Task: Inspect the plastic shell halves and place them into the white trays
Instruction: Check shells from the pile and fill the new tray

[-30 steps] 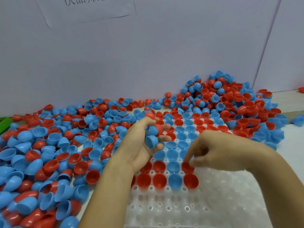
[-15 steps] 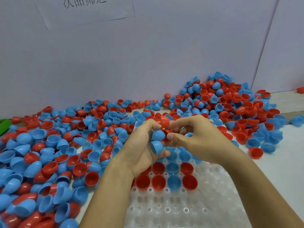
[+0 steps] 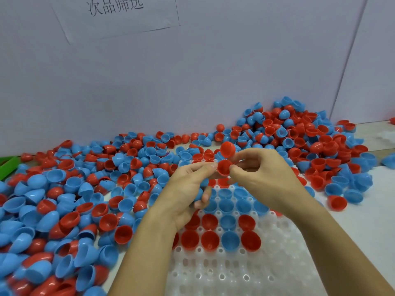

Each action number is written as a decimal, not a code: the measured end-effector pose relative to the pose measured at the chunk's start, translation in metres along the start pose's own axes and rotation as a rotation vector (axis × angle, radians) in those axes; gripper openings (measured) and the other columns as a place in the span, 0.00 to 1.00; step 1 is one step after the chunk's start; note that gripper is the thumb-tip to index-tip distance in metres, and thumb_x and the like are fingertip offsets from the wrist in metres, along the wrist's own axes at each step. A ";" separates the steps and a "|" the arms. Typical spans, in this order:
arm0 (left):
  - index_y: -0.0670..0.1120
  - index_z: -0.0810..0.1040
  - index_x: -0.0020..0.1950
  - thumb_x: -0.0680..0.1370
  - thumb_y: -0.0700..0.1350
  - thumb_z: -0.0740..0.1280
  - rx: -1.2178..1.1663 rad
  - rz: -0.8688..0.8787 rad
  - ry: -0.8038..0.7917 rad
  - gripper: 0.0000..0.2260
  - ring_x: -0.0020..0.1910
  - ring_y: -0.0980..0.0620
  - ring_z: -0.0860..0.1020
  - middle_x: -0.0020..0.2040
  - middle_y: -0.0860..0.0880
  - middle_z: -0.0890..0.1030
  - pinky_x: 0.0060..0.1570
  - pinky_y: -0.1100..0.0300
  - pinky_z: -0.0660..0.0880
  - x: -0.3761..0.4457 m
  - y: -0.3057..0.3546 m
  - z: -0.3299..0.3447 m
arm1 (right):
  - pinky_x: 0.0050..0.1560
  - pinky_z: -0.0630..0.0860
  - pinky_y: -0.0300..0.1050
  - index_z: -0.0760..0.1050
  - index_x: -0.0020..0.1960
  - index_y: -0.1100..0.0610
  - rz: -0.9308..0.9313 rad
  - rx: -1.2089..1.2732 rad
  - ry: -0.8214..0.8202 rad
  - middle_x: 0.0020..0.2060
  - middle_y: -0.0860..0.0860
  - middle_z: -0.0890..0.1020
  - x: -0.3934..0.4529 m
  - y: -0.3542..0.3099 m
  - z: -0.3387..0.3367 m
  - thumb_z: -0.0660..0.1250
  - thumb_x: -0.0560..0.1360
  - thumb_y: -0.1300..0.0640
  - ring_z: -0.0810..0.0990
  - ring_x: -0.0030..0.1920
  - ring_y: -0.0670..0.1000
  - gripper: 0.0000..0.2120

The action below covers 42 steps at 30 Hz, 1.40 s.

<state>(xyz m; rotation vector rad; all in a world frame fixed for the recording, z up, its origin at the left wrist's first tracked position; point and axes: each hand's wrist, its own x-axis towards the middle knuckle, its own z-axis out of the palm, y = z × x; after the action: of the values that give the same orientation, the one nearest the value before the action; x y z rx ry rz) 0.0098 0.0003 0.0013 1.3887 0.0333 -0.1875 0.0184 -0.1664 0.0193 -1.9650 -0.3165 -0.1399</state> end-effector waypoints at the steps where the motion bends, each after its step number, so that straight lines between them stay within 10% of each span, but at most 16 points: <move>1: 0.39 0.82 0.59 0.82 0.45 0.67 0.003 0.001 0.004 0.12 0.21 0.57 0.67 0.55 0.43 0.85 0.18 0.68 0.62 0.000 0.000 0.000 | 0.41 0.82 0.37 0.81 0.48 0.51 0.010 0.007 0.003 0.35 0.44 0.86 0.000 0.001 0.001 0.72 0.71 0.51 0.85 0.37 0.41 0.07; 8: 0.40 0.78 0.60 0.81 0.46 0.68 0.012 -0.009 -0.019 0.12 0.19 0.57 0.67 0.51 0.41 0.86 0.17 0.68 0.62 0.000 -0.001 0.000 | 0.37 0.82 0.40 0.66 0.50 0.46 -0.058 0.035 0.106 0.32 0.45 0.85 -0.005 0.000 0.008 0.71 0.75 0.62 0.85 0.32 0.43 0.16; 20: 0.43 0.81 0.58 0.80 0.45 0.69 0.092 0.008 -0.042 0.09 0.20 0.56 0.67 0.52 0.43 0.86 0.18 0.66 0.63 -0.001 -0.003 0.001 | 0.36 0.79 0.33 0.78 0.44 0.45 -0.126 -0.288 0.084 0.33 0.45 0.83 0.000 0.003 -0.004 0.71 0.76 0.62 0.82 0.31 0.40 0.12; 25: 0.43 0.81 0.58 0.80 0.46 0.68 0.085 0.003 0.051 0.10 0.20 0.56 0.68 0.43 0.45 0.87 0.19 0.66 0.63 0.002 -0.003 -0.001 | 0.38 0.84 0.47 0.81 0.43 0.48 0.066 -0.422 -0.152 0.32 0.46 0.85 -0.008 -0.001 -0.038 0.71 0.77 0.57 0.84 0.32 0.42 0.05; 30: 0.43 0.81 0.57 0.80 0.45 0.68 0.062 0.002 0.104 0.09 0.21 0.56 0.69 0.36 0.48 0.84 0.19 0.66 0.63 0.004 -0.004 -0.002 | 0.42 0.82 0.40 0.81 0.39 0.41 0.259 -0.656 -0.476 0.34 0.40 0.85 -0.017 -0.006 -0.057 0.74 0.74 0.50 0.83 0.36 0.41 0.06; 42: 0.41 0.80 0.58 0.80 0.46 0.69 0.000 -0.026 0.100 0.11 0.24 0.56 0.71 0.33 0.50 0.82 0.21 0.66 0.67 0.000 0.001 0.001 | 0.49 0.83 0.42 0.86 0.45 0.48 0.440 -0.817 -0.550 0.39 0.41 0.85 -0.019 0.000 -0.030 0.79 0.68 0.53 0.83 0.40 0.43 0.06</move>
<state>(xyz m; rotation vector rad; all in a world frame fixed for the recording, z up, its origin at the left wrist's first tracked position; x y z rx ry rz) 0.0103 -0.0005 0.0020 1.3969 0.1349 -0.1393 0.0018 -0.1970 0.0268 -2.8163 -0.1764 0.6656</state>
